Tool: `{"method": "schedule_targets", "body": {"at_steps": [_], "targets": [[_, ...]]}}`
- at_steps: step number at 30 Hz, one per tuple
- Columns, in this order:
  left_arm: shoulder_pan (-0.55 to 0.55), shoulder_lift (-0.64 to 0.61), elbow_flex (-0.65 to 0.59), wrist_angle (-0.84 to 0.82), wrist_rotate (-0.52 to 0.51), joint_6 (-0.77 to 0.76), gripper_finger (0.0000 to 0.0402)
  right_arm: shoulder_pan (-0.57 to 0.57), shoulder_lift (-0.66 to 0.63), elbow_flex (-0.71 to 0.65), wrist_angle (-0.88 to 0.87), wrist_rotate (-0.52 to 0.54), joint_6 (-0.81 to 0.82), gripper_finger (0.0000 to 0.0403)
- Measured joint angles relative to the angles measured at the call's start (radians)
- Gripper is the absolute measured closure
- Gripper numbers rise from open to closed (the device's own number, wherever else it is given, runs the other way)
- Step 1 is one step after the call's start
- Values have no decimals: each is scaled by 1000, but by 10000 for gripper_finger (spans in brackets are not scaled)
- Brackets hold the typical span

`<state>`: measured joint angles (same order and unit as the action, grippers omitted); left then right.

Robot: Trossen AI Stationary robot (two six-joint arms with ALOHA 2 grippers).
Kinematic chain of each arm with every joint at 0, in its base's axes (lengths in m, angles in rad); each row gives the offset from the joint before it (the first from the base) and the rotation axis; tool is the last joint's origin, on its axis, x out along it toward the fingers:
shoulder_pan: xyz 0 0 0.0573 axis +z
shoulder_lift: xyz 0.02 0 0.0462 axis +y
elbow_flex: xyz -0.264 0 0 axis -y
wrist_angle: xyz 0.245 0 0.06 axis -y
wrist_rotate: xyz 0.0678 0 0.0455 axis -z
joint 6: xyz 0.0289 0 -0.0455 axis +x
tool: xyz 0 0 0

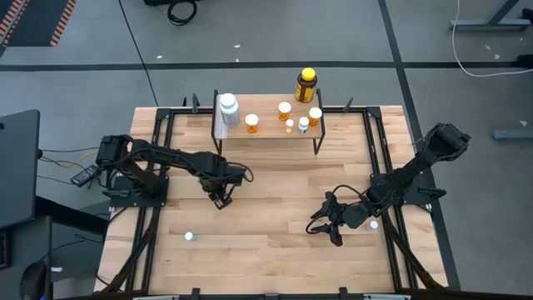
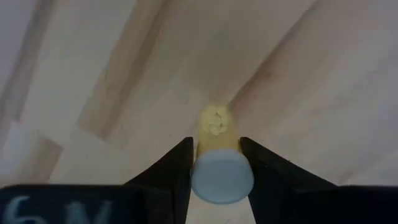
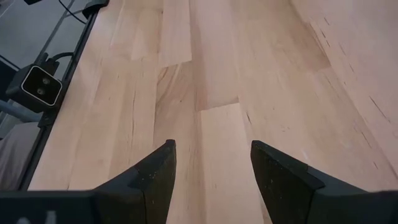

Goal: Pick and place medicine bottles onto shelf by color
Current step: Put the small yellow medicine bottle on the shelf

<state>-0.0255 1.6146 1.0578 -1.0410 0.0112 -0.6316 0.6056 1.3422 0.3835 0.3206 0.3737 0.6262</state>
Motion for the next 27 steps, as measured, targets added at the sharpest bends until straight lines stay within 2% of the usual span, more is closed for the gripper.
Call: {"method": "schedule_targets", "body": {"at_steps": [8, 16, 27], "targets": [[36, 0, 223, -29, -134, 103, 271, 0, 0, 0, 0, 0, 2, 189], [92, 0, 419, -59, -183, 270, 271, 0, 0, 0, 0, 0, 1, 189], [232, 3, 545, -235, -206, 326, 271, -9, 0, 0, 0, 15, -4, 189]]}}
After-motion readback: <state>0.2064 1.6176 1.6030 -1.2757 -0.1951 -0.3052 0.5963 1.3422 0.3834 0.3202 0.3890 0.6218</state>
